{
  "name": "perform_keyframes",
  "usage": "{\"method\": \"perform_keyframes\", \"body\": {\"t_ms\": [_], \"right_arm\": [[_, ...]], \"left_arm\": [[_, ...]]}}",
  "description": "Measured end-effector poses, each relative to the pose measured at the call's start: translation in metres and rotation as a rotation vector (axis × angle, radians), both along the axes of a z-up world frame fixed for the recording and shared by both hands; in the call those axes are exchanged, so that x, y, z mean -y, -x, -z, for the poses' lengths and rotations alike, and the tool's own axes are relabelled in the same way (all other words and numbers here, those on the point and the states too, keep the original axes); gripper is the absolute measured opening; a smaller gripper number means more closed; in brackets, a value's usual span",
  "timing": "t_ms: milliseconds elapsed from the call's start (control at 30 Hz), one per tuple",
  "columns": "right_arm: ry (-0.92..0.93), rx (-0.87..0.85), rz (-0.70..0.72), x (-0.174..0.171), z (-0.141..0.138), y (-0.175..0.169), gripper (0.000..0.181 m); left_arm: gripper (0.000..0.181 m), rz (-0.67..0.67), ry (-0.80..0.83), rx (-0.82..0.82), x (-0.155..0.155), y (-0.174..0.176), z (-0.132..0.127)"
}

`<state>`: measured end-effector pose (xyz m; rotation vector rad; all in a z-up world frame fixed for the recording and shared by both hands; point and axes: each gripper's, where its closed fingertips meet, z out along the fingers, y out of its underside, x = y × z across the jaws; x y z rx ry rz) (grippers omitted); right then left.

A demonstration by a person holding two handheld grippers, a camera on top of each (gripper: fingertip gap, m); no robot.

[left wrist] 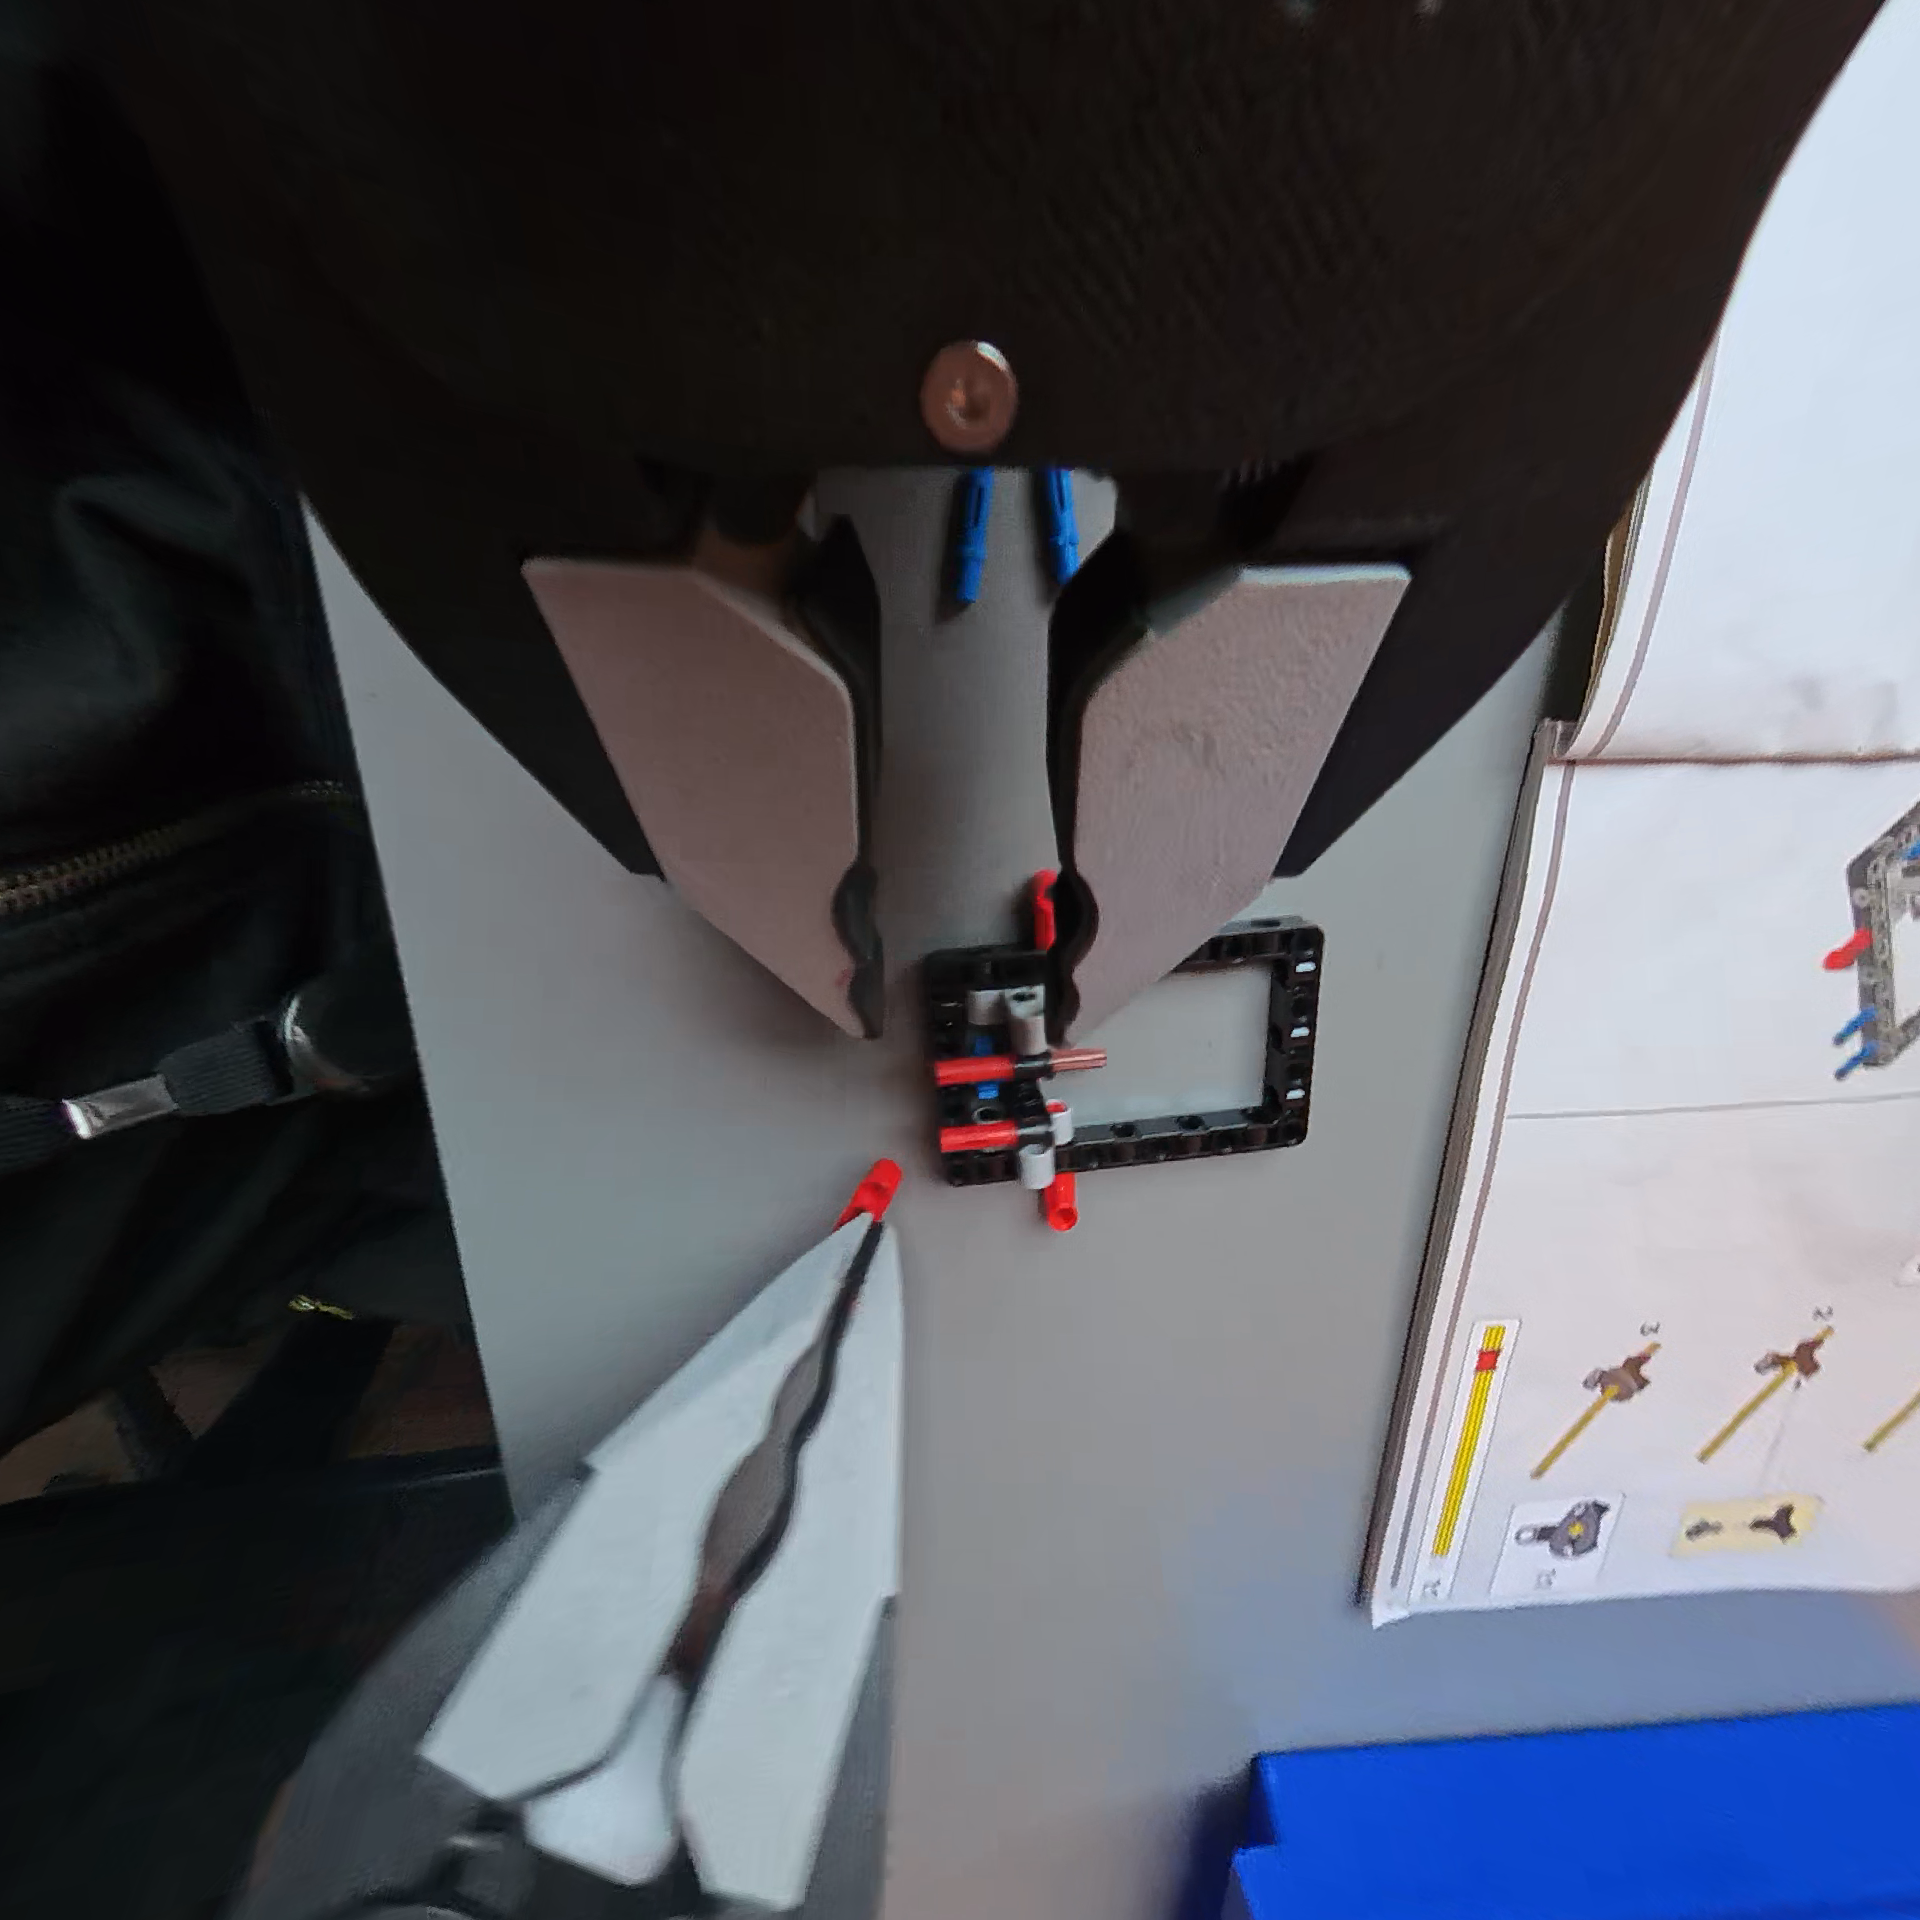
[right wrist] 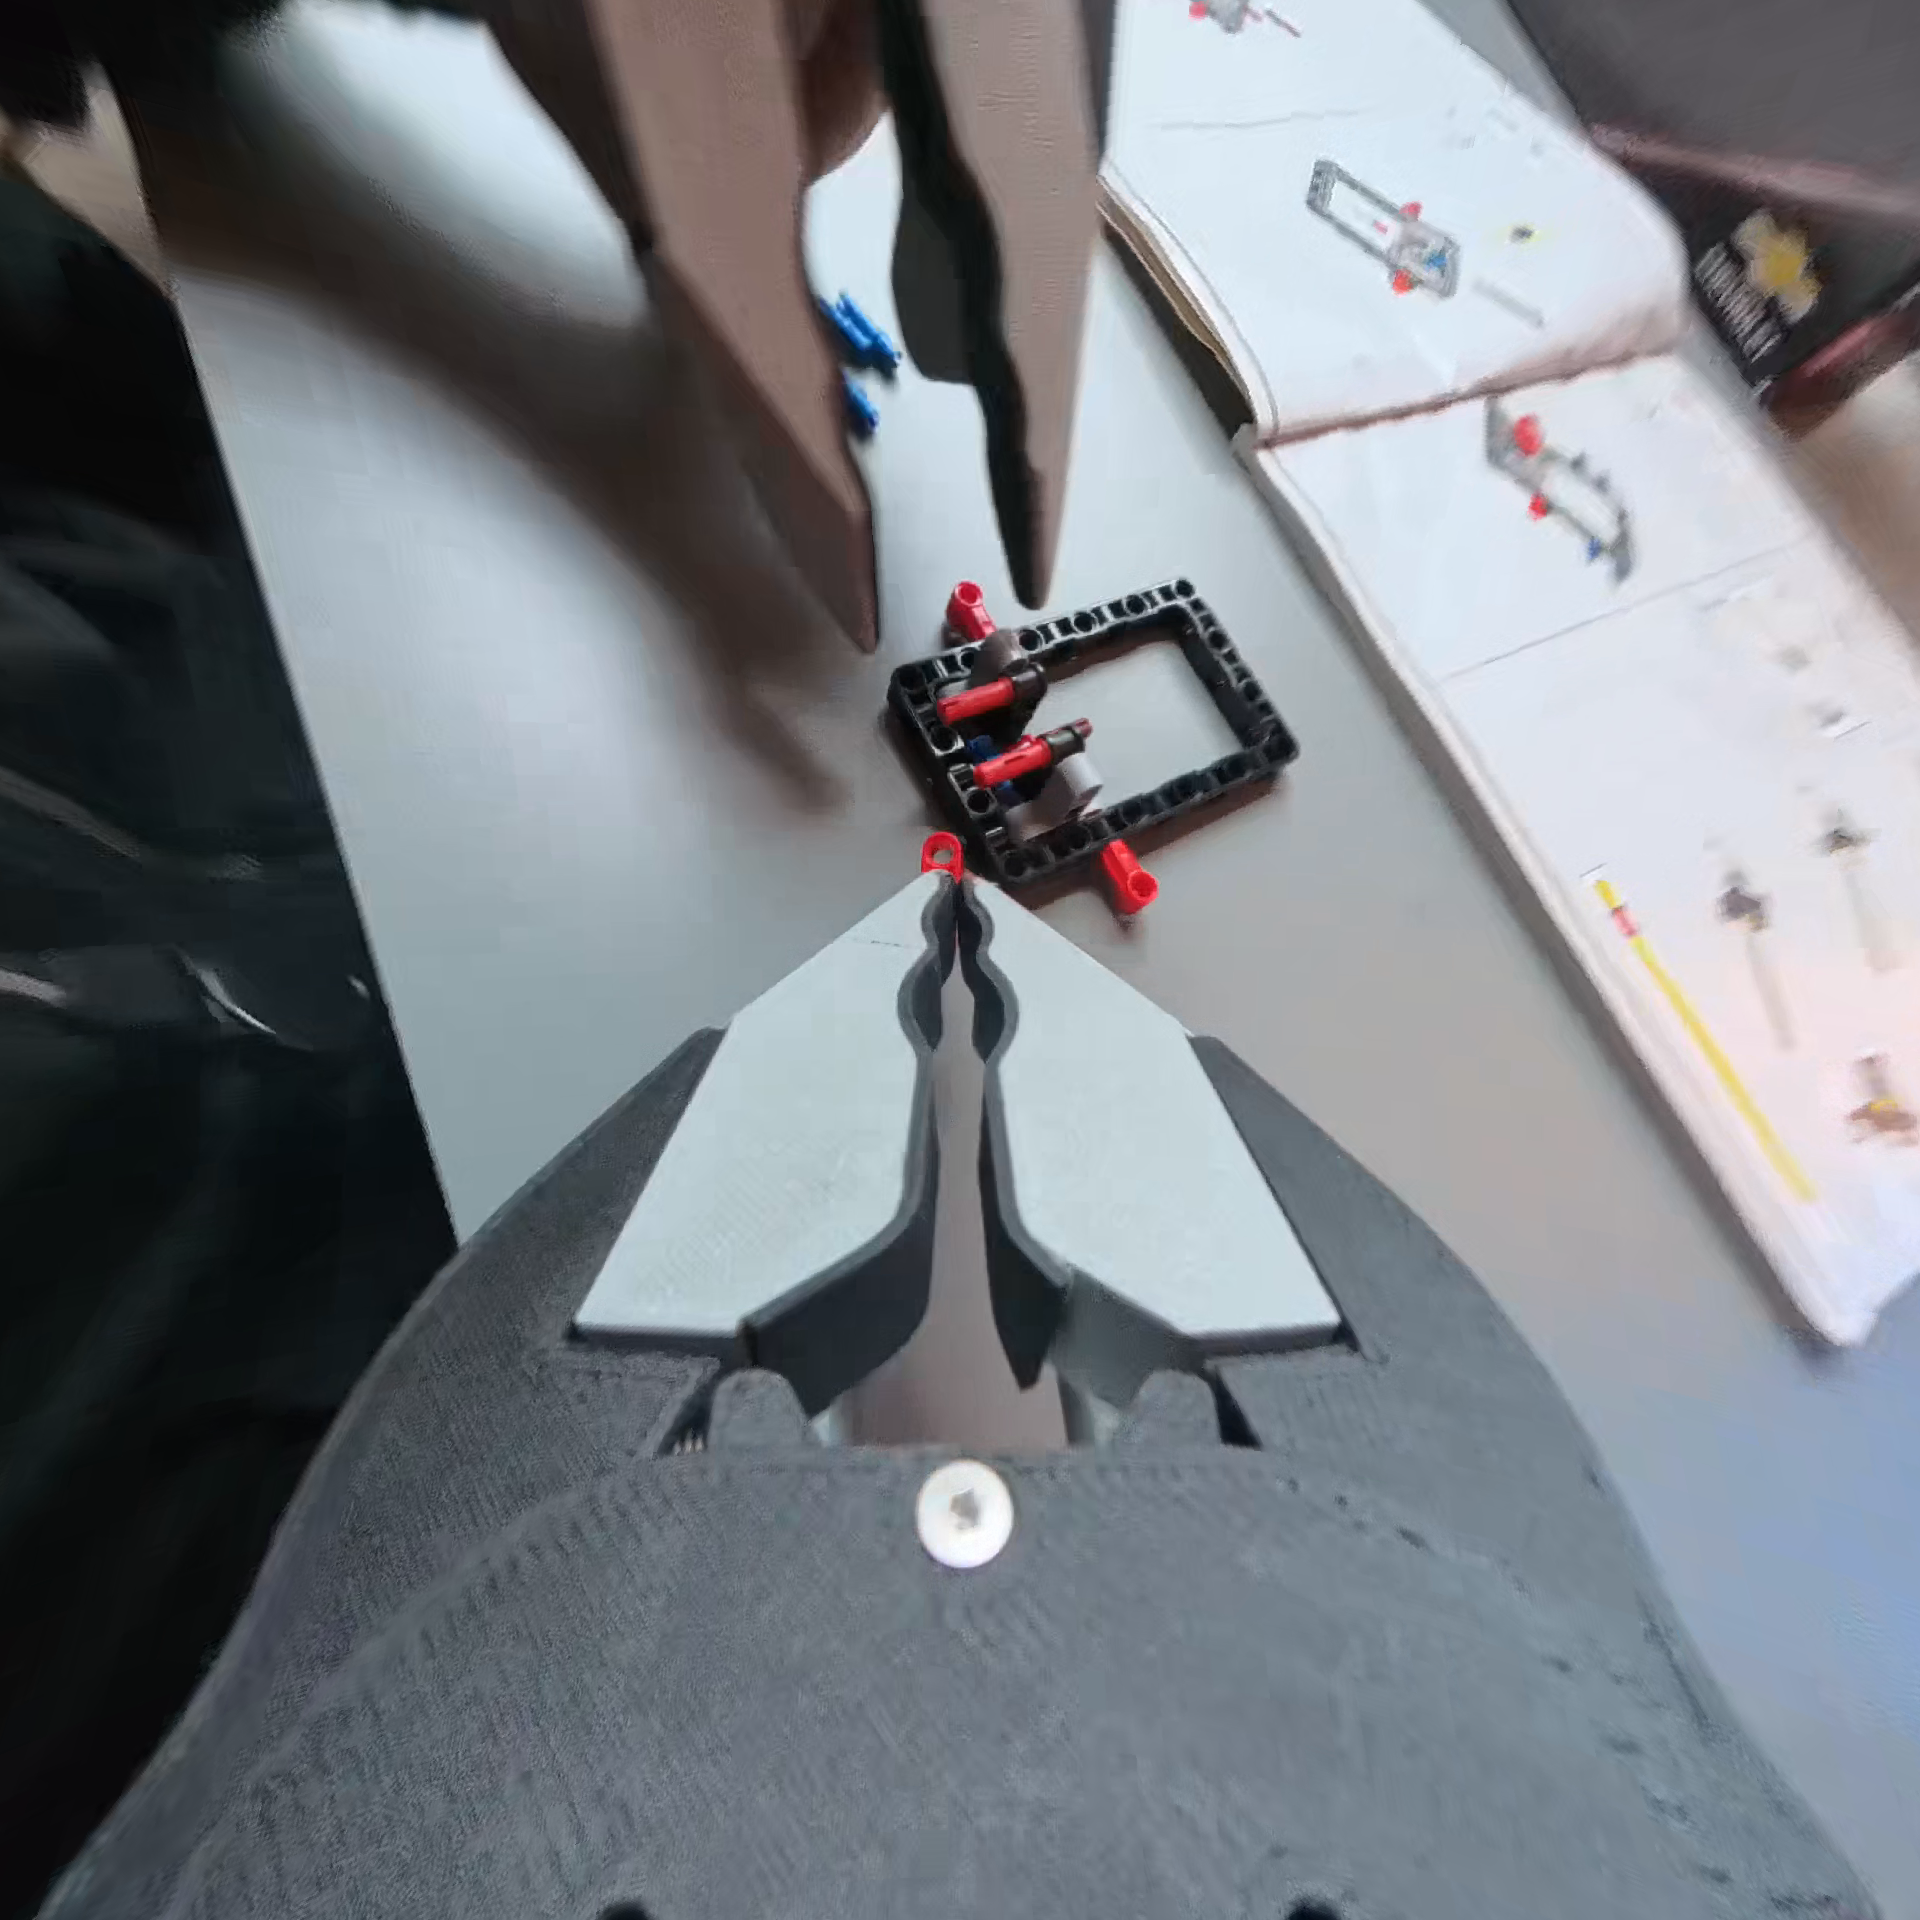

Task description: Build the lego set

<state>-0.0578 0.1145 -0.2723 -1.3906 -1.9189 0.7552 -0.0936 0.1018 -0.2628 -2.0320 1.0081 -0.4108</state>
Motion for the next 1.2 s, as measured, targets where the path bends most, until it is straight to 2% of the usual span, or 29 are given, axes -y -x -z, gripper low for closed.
{"method": "perform_keyframes", "body": {"t_ms": [133, 233, 300, 400, 467, 567, 633, 733, 800, 1000, 1200], "right_arm": [[0.364, -0.013, -0.009, 0.009, -0.010, 0.001, 0.000], [0.472, -0.035, -0.027, 0.011, -0.016, 0.000, 0.000], [0.430, 0.040, -0.015, 0.006, -0.002, -0.004, 0.000], [0.298, 0.123, -0.023, 0.003, 0.016, -0.008, 0.000], [0.233, 0.110, -0.037, 0.003, 0.016, -0.004, 0.000], [0.124, 0.111, -0.048, -0.003, 0.016, -0.002, 0.006], [0.076, 0.104, -0.041, -0.006, 0.013, -0.003, 0.013], [0.088, 0.039, -0.037, 0.005, -0.001, 0.000, 0.010], [0.095, 0.014, -0.008, 0.013, -0.004, 0.005, 0.008], [0.117, -0.018, 0.067, 0.014, 0.004, 0.008, 0.006], [0.159, -0.055, 0.110, 0.012, -0.004, 0.013, 0.005]], "left_arm": [[0.024, 0.038, -0.099, -0.081, 0.008, -0.016, 0.000], [0.015, -0.005, -0.070, -0.128, 0.011, -0.018, 0.009], [0.015, -0.031, -0.042, -0.138, 0.015, -0.013, 0.016], [0.015, -0.097, -0.085, -0.153, 0.011, 0.002, 0.015], [0.022, -0.141, -0.102, -0.146, 0.003, 0.012, 0.011], [0.031, -0.153, -0.030, -0.057, -0.005, 0.012, 0.007], [0.027, -0.145, 0.030, -0.023, -0.007, 0.008, 0.013], [0.012, -0.166, 0.041, -0.038, -0.008, 0.007, 0.020], [0.009, -0.178, 0.043, -0.023, -0.006, 0.002, 0.019], [0.012, -0.223, 0.059, 0.027, -0.001, -0.009, 0.017], [0.015, -0.226, 0.050, 0.015, -0.009, -0.008, 0.018]]}}
